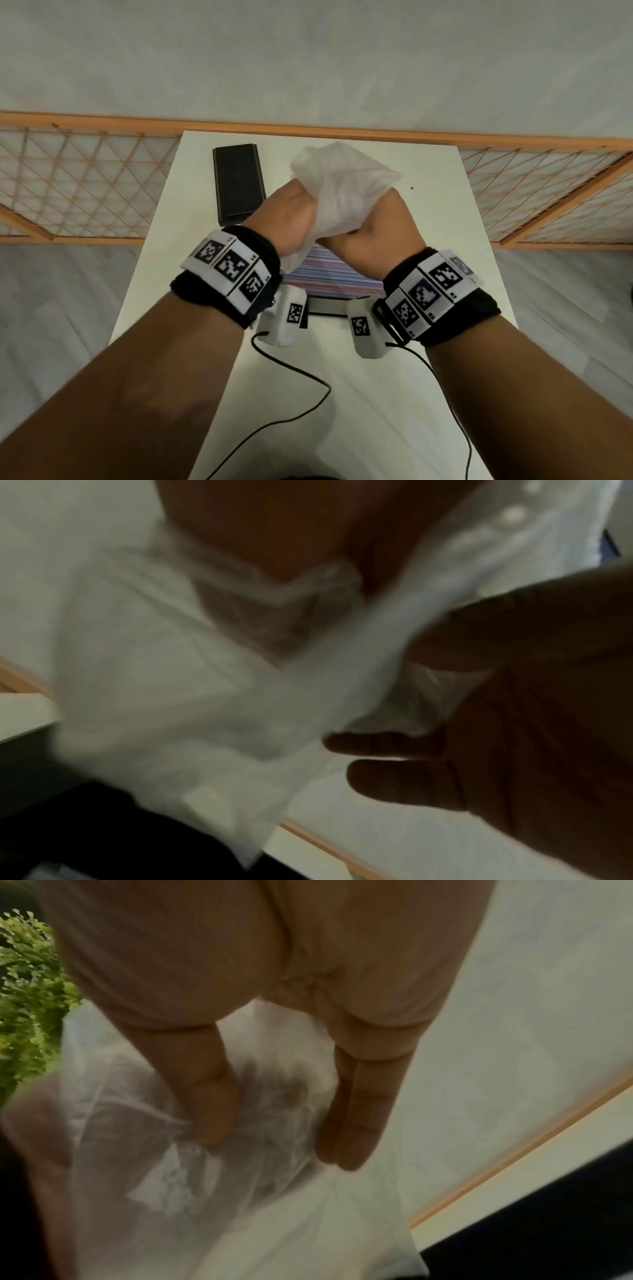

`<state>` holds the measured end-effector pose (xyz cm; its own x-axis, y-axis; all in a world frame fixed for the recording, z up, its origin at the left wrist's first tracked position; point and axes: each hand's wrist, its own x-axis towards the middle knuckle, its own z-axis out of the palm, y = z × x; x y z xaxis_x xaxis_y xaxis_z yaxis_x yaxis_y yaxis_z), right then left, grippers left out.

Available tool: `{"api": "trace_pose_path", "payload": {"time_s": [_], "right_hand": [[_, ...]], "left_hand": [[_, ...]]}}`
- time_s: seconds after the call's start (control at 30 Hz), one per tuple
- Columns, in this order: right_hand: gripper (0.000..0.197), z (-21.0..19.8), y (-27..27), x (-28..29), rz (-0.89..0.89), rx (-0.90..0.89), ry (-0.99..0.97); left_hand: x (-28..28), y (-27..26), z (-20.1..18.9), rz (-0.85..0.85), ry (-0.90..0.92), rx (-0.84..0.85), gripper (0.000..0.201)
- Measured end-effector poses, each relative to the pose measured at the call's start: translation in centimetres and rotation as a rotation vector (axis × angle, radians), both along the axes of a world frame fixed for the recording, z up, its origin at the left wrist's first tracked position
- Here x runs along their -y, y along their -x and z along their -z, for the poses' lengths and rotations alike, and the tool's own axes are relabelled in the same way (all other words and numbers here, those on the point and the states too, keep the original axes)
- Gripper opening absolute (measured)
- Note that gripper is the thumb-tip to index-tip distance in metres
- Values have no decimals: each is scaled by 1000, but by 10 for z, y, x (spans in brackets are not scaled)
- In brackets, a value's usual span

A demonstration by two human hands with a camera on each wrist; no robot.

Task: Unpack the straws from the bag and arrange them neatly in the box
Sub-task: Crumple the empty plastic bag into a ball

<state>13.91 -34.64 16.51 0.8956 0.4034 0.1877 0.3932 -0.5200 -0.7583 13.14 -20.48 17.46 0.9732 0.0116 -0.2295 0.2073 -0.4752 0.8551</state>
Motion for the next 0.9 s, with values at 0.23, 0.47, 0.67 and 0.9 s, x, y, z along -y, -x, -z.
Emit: {"api": "trace_pose_path", "payload": {"time_s": [0.23, 0.47, 0.67, 0.9], "right_hand": [[24, -10, -3, 21, 603, -7, -148], [12, -33, 1, 9, 361, -421, -730], [22, -38, 13, -2, 229, -768, -702], [72, -34, 55, -45, 64, -103, 47]], "left_hand": [[14, 18, -4, -359, -103, 661, 21], [18, 33, 3, 277, -211, 514, 107], [-1, 33, 2, 40, -65, 531, 42], [-50, 48, 11, -8, -241, 521, 32]]}}
